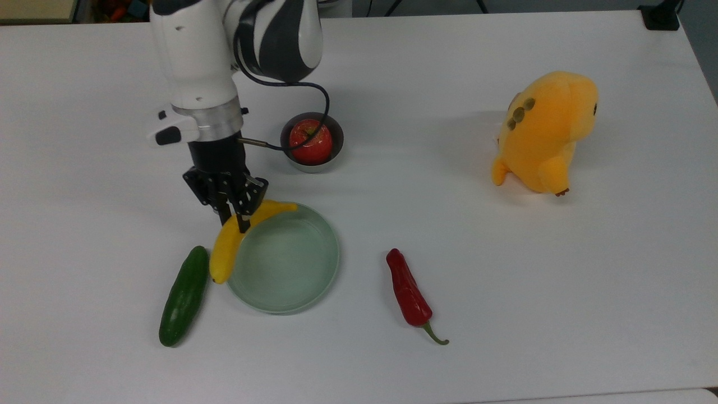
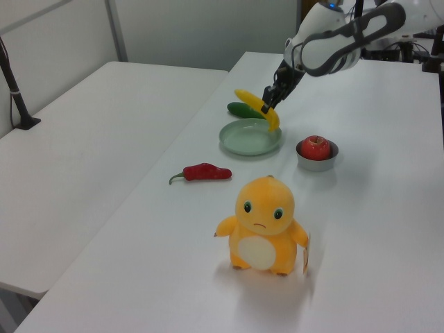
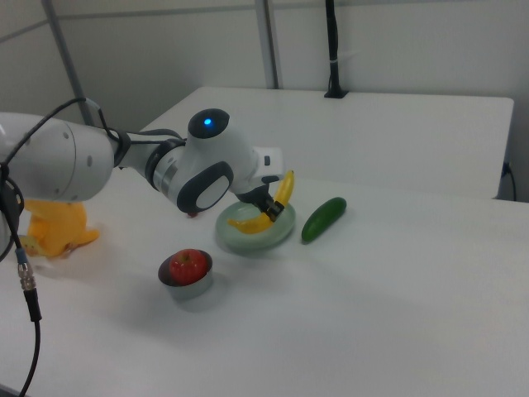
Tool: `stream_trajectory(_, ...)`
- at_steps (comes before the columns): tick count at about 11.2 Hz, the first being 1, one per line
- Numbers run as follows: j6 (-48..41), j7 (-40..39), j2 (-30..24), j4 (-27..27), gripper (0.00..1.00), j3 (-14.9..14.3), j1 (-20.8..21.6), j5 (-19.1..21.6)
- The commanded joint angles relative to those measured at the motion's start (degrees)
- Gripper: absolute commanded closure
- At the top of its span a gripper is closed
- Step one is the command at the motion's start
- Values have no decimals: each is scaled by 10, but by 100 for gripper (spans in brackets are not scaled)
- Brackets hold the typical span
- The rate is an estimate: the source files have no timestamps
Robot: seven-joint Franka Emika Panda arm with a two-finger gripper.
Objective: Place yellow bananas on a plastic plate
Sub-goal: 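Carry the banana over the pale green plate and lower it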
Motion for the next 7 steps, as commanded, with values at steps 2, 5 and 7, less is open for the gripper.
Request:
stream_trajectory(2,41,10,24,12,94,22,7,9)
stream_trajectory(5,53,11,36,12,61,25,11,9)
stream_trajectory(7,52,15,35,12,28,25,11,9)
